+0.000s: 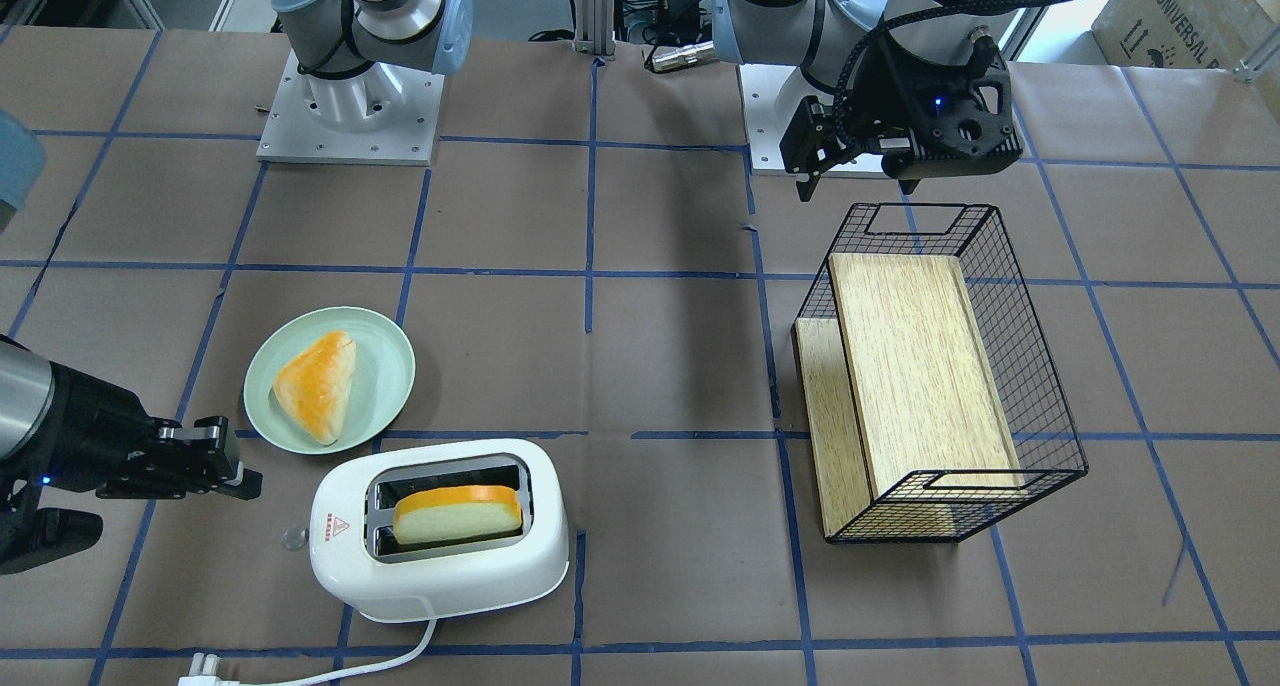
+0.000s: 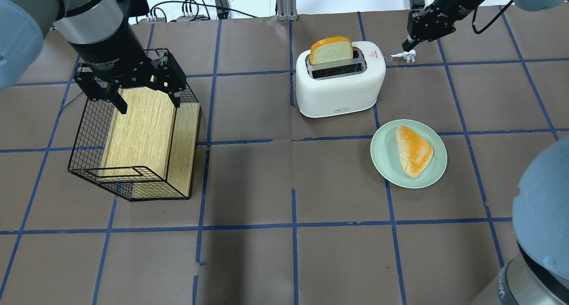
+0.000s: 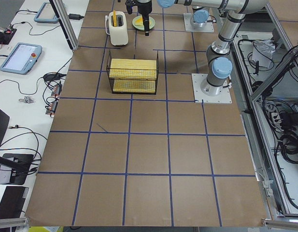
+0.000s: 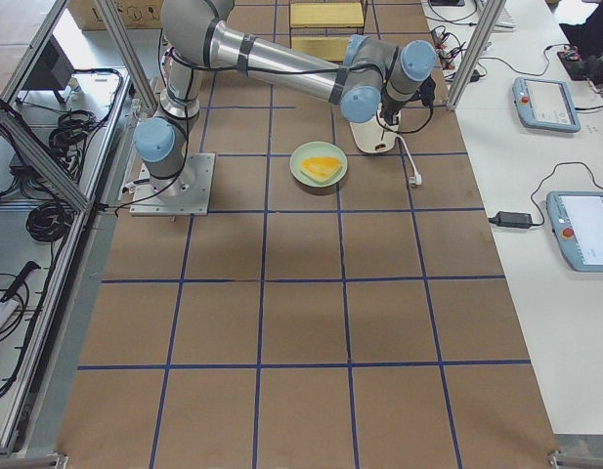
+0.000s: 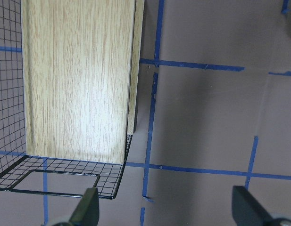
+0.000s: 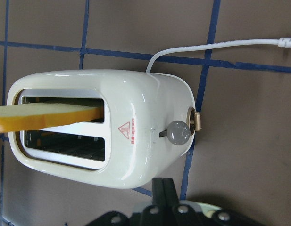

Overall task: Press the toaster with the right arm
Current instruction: 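Lower the right gripper onto the toaster's side lever and press down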

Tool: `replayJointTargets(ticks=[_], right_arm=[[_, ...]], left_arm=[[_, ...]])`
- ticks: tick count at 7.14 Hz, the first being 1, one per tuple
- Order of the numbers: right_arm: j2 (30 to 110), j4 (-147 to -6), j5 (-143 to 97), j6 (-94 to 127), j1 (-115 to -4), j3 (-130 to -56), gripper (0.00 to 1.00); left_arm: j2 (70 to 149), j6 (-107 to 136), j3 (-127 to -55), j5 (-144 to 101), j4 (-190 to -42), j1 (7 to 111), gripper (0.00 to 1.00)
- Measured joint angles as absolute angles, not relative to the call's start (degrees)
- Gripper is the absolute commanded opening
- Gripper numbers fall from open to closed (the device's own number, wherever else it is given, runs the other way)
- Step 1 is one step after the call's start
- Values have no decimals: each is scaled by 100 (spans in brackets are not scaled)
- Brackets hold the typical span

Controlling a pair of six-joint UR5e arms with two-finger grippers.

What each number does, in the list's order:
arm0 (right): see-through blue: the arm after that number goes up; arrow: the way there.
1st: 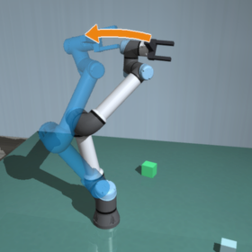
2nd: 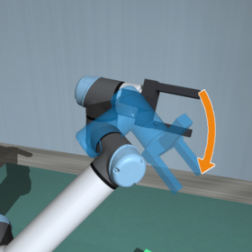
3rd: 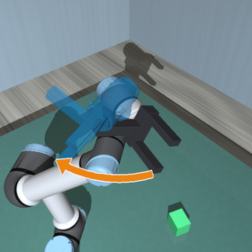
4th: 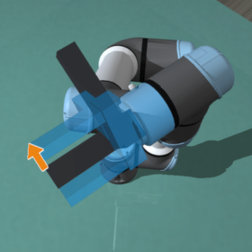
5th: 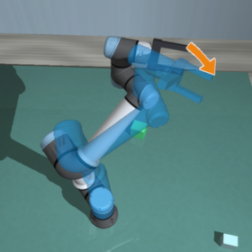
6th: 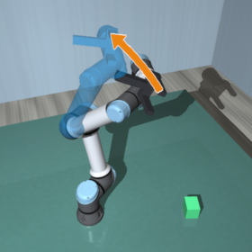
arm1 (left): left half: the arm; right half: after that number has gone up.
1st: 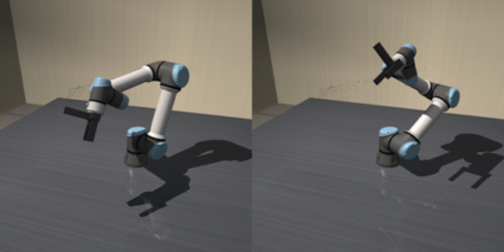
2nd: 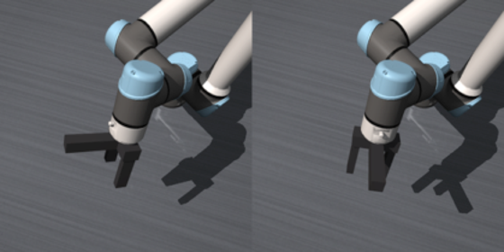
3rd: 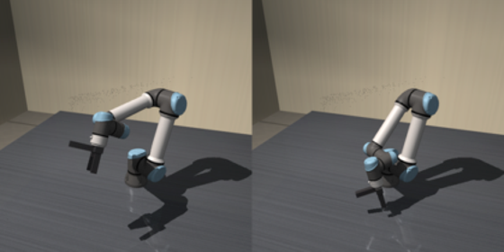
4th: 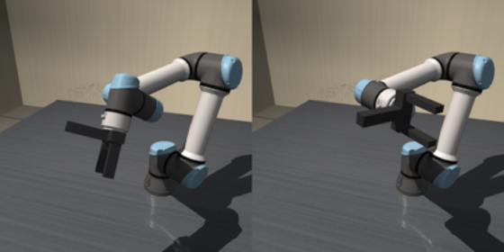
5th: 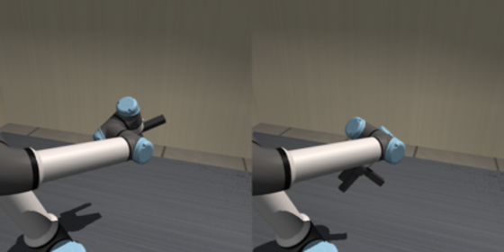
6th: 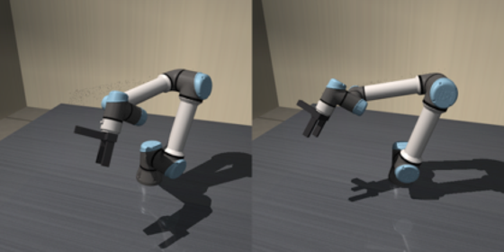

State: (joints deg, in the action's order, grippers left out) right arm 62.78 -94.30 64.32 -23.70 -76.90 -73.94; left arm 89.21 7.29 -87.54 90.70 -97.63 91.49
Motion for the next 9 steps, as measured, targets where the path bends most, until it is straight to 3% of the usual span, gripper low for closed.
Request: replayJointTargets(ticks=[9], right_arm=[[5540,-9430,6077,-2381,-7660,-7080,3]], left_arm=[[8921,730,-8754,9070,-9759,9149,100]])
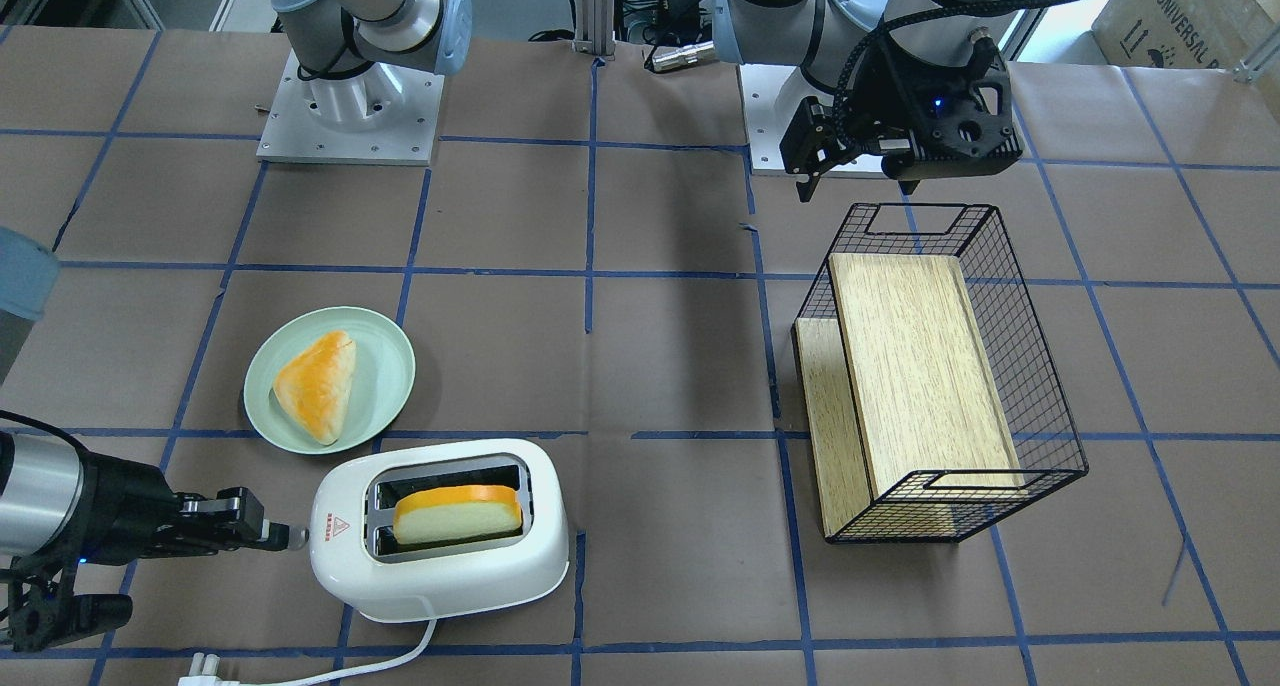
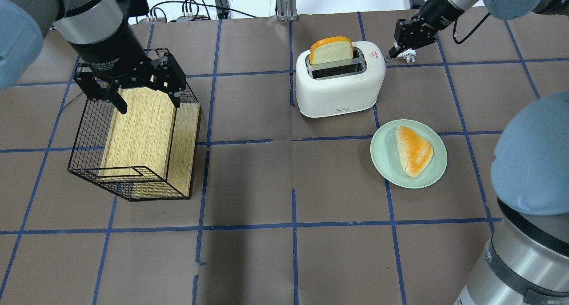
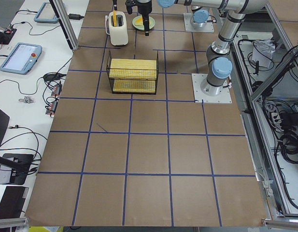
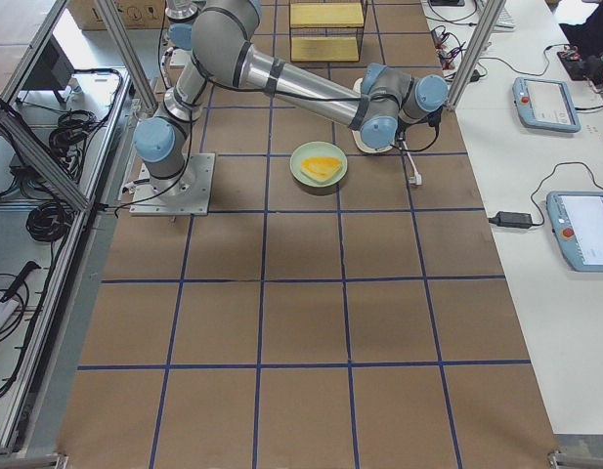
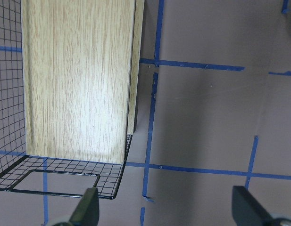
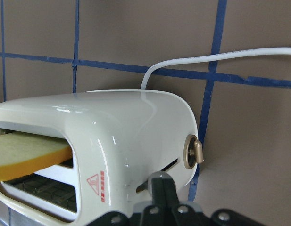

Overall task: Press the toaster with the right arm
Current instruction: 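Lower the right gripper onto the toaster's side lever and press down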

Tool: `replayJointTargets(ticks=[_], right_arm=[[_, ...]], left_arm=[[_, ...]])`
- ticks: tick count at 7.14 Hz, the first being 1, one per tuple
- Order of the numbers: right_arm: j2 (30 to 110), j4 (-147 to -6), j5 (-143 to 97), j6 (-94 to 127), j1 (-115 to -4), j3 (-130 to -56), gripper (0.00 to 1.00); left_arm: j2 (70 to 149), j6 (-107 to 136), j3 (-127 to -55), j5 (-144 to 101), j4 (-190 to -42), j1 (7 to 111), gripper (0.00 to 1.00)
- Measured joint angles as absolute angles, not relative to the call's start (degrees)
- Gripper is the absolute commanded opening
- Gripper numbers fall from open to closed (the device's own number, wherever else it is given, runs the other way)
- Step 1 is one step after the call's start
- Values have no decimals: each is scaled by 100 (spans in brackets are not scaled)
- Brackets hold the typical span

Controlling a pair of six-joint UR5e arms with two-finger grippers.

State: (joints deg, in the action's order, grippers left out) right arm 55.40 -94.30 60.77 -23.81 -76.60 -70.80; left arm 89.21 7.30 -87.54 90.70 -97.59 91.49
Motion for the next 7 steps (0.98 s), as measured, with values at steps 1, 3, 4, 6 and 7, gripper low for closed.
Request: replayJointTargets(ticks=[1,3,4,6,7], right_arm=[[5513,-9431,6075,-2381,-7657,-7069,2],[5446,-9433,6071,-2386,-7670,-7060,3],[5400,-9436,6068,-2384,-7679,-7060,2],[5327,-9441,6062,-2384,-7680,-7063,3],[5298,-9445,6059,-2388,-7677,-7063,3]], left_arm=[[8921,730,-8754,9070,-9759,9149,100],[8921,729,-8754,9070,-9764,9149,100],[8921,729,-8754,9070,-9764,9149,100],[8921,729,-8754,9070,-9765,9149,100],[8921,730,-8754,9070,-9765,9149,100]])
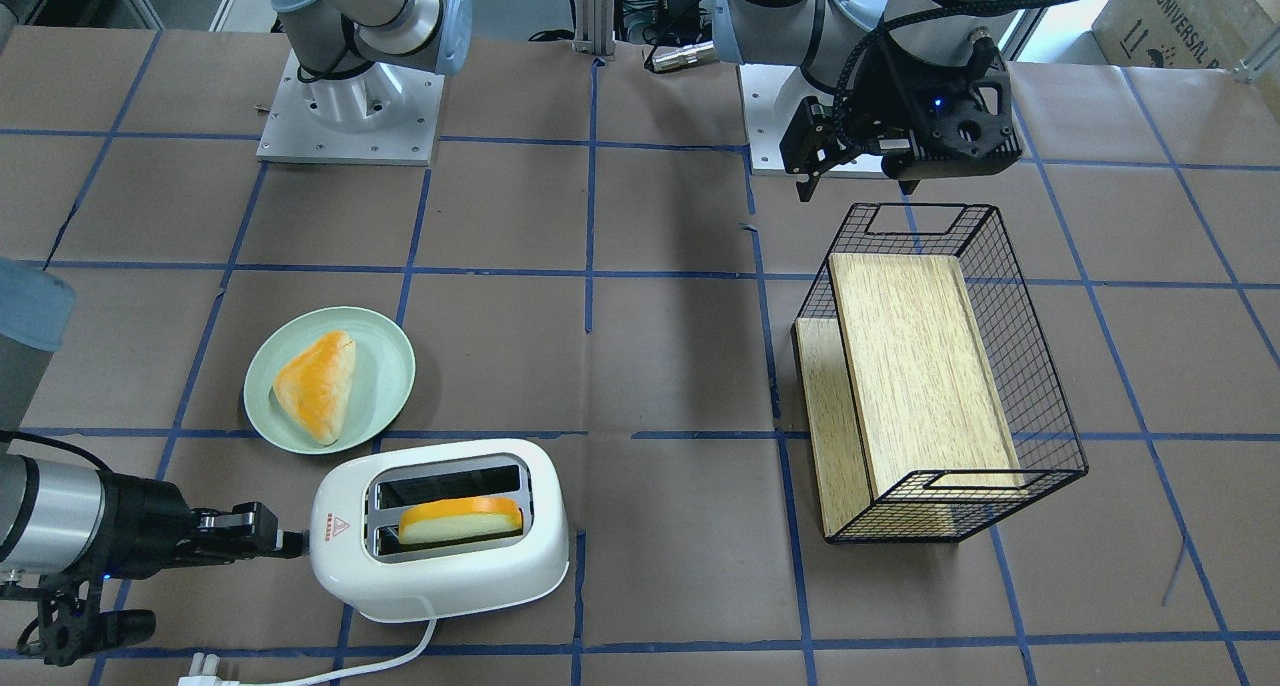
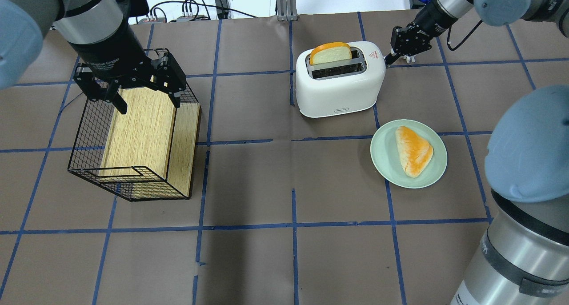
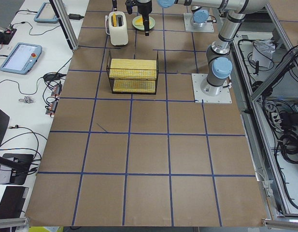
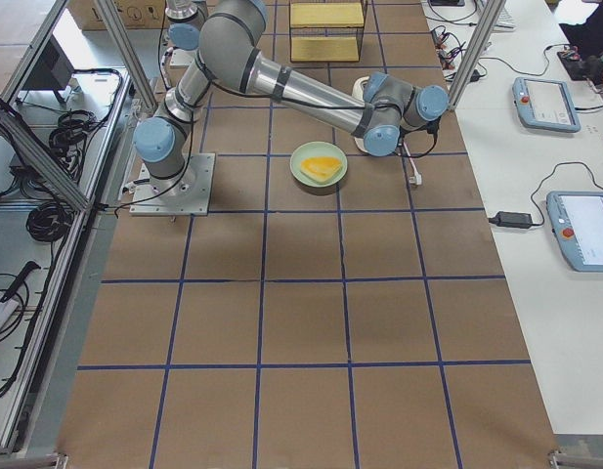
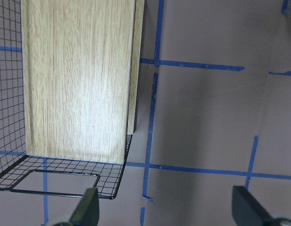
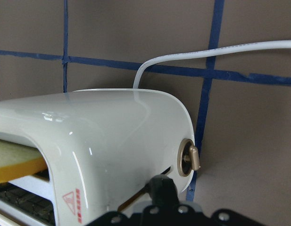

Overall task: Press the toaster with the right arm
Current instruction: 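Lower the right gripper onto the toaster's side lever and press down, then lift the right gripper up and away from the toaster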

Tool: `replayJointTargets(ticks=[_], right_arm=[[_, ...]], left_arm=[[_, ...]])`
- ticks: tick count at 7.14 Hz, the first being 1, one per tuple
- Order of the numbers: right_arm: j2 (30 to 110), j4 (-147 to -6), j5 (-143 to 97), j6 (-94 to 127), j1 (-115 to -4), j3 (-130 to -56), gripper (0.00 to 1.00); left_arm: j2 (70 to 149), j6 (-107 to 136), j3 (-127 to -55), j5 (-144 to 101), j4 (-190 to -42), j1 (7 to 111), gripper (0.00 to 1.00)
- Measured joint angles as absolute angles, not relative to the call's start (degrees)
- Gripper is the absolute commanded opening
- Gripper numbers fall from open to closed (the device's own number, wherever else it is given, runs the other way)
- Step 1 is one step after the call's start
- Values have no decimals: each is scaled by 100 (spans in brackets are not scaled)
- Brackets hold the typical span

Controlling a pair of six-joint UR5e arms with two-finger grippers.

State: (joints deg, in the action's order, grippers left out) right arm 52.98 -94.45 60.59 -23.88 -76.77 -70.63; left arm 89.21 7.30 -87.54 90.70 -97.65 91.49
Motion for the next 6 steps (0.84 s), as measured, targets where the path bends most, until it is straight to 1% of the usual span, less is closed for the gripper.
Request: replayJointTargets(ticks=[4,5,6], right_arm=[[4947,-9749,5961,-2383,-7700,-7061,3],[4907,-9776,5953,-2378,-7705,-7060,7],[4907,-9787,5966,-2350,-7708,-7055,67]], left_arm=[[8921,730,-8754,9070,-9765,9149,100],[8921,729,-8754,9070,-9763,9149,100],[8921,730,-8754,9070,-9759,9149,100]])
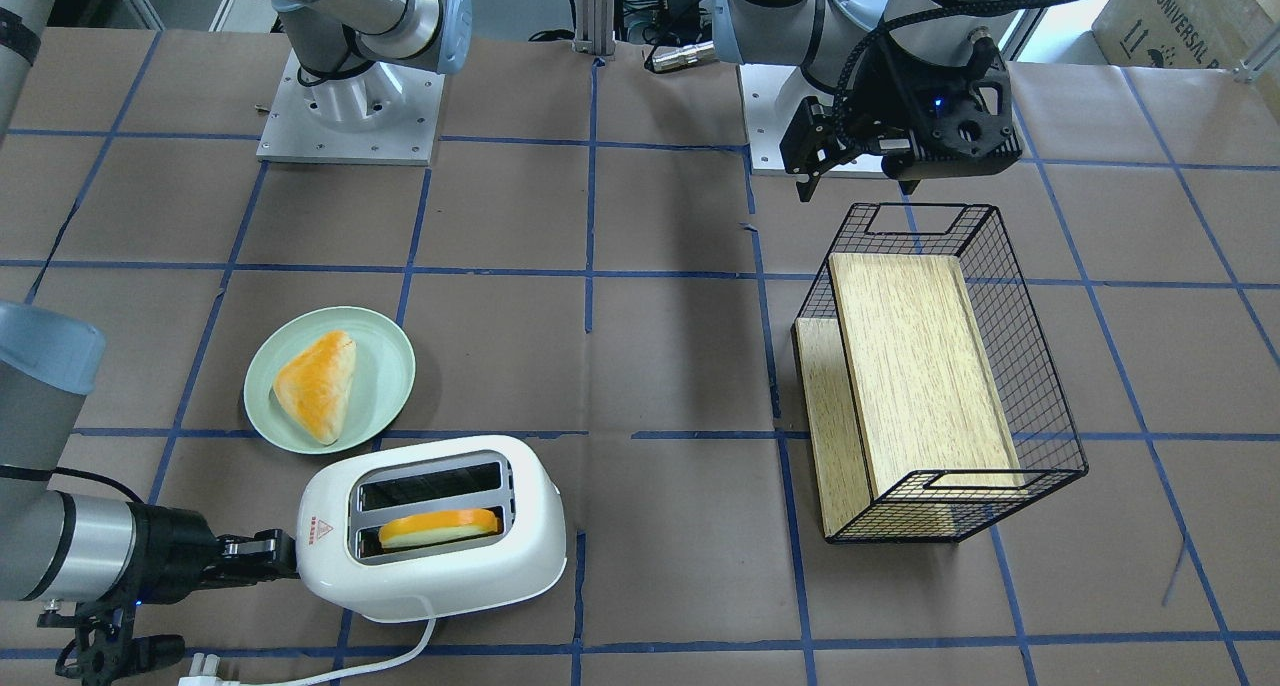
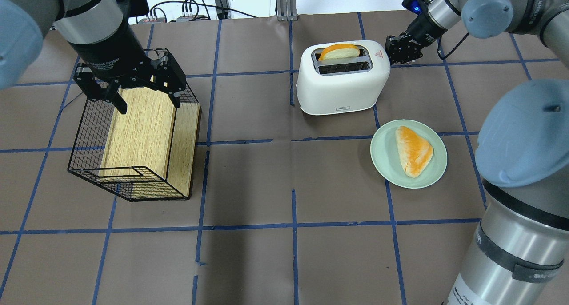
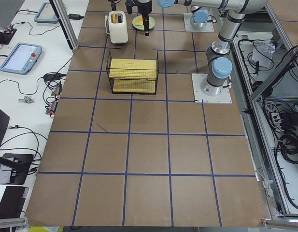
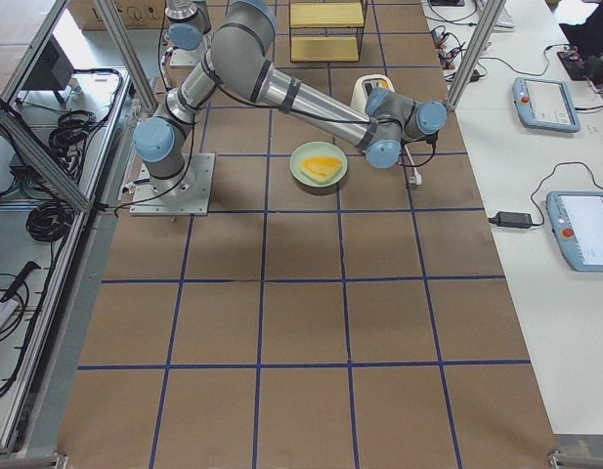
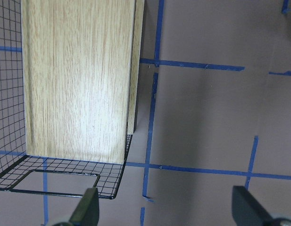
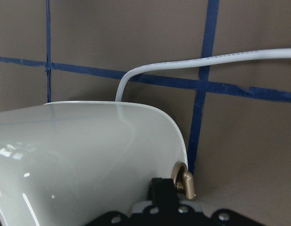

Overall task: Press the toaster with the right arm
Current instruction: 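Lift the right gripper up and away from the toaster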

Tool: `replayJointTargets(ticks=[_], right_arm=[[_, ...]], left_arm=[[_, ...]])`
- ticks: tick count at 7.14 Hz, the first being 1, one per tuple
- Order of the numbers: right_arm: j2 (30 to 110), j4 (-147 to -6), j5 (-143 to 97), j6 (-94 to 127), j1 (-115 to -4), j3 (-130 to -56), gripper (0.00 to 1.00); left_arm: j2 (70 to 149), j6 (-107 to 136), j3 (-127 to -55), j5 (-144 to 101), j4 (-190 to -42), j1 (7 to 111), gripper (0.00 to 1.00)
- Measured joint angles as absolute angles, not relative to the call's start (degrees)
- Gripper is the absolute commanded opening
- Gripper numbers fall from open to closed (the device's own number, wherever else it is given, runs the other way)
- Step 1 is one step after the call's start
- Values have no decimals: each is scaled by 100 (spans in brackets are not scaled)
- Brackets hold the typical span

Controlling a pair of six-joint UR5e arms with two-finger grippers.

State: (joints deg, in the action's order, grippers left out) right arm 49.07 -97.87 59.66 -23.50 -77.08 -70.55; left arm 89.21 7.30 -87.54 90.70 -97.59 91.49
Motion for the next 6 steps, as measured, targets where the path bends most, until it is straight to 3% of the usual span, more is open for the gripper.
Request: replayJointTargets(ticks=[1,2,6], right_arm=[[4914,-9792,6018,-2284,-7713,-7007,78],[4934,-9781,6184,-2204,-7737,-6864,96],[4988,-9712,8059,-1774,-8302,-5820,100]], left_arm=[[8921,729,-8754,9070,-9759,9150,100],[8921,729,-8754,9070,-9762,9149,100],[8920,729,-8752,9070,-9764,9149,100]])
